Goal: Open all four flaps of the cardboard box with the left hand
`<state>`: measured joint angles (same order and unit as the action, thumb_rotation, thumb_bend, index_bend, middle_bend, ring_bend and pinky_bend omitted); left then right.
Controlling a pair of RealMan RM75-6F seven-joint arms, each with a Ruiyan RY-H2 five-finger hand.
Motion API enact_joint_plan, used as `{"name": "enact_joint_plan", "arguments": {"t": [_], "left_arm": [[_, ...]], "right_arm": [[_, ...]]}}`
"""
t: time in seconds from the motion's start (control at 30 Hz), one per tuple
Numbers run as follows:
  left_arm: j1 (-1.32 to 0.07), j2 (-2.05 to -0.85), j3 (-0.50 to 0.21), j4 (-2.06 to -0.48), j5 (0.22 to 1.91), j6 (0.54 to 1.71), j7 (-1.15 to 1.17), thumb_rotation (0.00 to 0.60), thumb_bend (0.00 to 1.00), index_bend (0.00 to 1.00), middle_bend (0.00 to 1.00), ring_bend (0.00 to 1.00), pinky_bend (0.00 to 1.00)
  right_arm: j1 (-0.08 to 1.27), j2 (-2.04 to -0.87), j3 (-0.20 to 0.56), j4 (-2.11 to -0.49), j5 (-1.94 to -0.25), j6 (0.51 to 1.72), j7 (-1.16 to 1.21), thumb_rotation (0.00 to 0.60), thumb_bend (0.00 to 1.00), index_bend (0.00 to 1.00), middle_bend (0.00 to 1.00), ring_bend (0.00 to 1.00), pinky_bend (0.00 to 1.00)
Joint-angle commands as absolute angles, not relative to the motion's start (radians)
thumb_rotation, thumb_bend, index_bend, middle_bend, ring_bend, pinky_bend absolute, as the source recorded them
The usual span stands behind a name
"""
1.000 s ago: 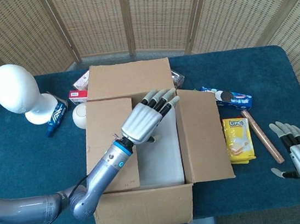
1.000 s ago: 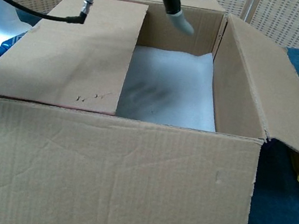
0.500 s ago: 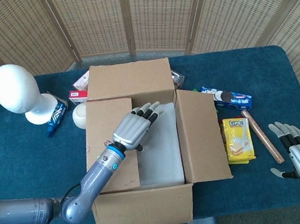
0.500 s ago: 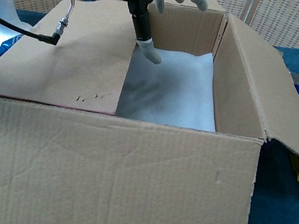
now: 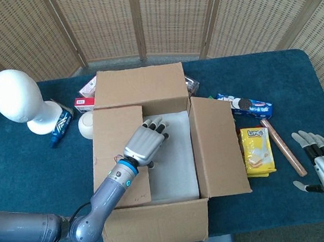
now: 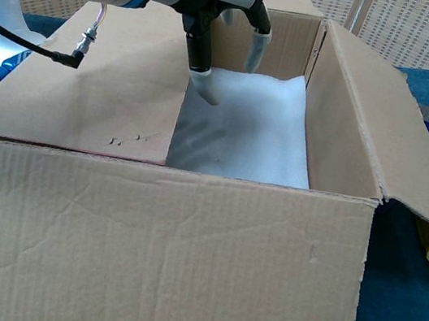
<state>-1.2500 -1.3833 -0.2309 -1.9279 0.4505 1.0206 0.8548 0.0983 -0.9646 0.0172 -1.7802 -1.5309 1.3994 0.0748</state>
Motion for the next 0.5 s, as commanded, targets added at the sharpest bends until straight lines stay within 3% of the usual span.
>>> {"name": "enact_joint_plan", "arguments": {"t": [0.03, 0.2, 0.37, 0.5], "left_arm": [[-1.254, -1.383, -0.228, -1.926, 0.450, 1.025, 0.849, 0.600, 0.03, 0.43, 0.17, 0.04, 0.14], [-1.265, -1.385, -0.220, -1.924, 0.449, 1.037, 0.847, 0.600, 0.02, 0.47, 0.20, 0.07, 0.18], [-1.276, -1.393, -0.210, -1.920, 0.432, 1.037, 0.846, 0.600, 0.02, 0.47, 0.29, 0.17, 0.27], [-1.296, -1.402, -0.191, -1.908, 0.434, 1.031, 0.864, 0.600, 0.02, 0.48, 0.30, 0.17, 0.24]], "right_arm": [[0.098, -0.966, 0.017, -1.780, -1.532, 1.400, 0.072, 0.600, 0.00, 0.00, 0.00, 0.00, 0.00], [0.098, -0.968, 0.017, -1.780, -1.532, 1.400, 0.067, 0.600, 0.00, 0.00, 0.00, 0.00, 0.00], [0.098, -0.967, 0.017, -1.781, -1.532, 1.401, 0.069, 0.600, 0.00, 0.00, 0.00, 0.00, 0.00], [0.097, -0.964, 0.017, -1.782, -1.535, 1.403, 0.076, 0.600, 0.00, 0.00, 0.00, 0.00, 0.00]]}}
